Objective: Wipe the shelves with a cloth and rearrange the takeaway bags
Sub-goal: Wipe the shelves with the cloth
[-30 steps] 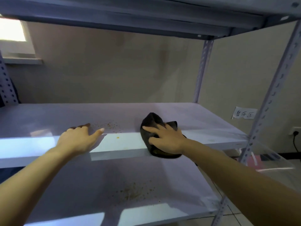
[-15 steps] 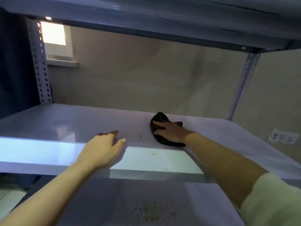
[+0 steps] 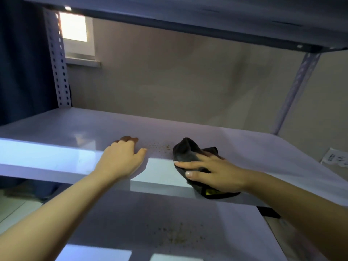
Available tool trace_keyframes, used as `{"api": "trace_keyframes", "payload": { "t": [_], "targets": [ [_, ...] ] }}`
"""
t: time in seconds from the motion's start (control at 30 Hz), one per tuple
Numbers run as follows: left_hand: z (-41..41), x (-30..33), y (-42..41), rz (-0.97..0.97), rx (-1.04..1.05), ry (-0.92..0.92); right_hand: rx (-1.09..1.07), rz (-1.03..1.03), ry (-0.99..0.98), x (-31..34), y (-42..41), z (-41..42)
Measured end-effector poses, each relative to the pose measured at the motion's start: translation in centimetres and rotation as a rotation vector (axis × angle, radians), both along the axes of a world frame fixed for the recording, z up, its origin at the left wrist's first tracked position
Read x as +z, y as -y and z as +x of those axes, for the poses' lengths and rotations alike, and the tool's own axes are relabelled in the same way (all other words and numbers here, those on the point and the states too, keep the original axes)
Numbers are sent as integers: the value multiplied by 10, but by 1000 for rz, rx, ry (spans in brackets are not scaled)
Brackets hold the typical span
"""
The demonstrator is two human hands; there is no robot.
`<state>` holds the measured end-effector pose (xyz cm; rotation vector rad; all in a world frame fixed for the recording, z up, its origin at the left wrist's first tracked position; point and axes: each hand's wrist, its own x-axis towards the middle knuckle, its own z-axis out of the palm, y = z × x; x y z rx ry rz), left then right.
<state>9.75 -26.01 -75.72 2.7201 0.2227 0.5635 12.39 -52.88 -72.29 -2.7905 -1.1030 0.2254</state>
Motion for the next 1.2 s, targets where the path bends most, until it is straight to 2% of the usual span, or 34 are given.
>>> {"api": "trace_keyframes", "payload": {
  "t": [0.3,0.5,0.67,0.93,1.07,1.2],
  "targets": [
    [-5,3,6,-28,85,-47,141,88,2,-4,-22,61],
    [-14,11,18,-12,110,-69,55,50,20,-8,-39,118],
    [-13,12,19,-61,192,-91,84,9,-39,3,-46,157],
    [-12,10,21,-9,142,-46,44,6,-43,3,-72,206],
    [-11,9,21,-51,186,-26,-98,35,-68,3,-88,223],
    [-11,8,19,-26,206,42,-95,-16,-42,5,-91,213]
  ]
}}
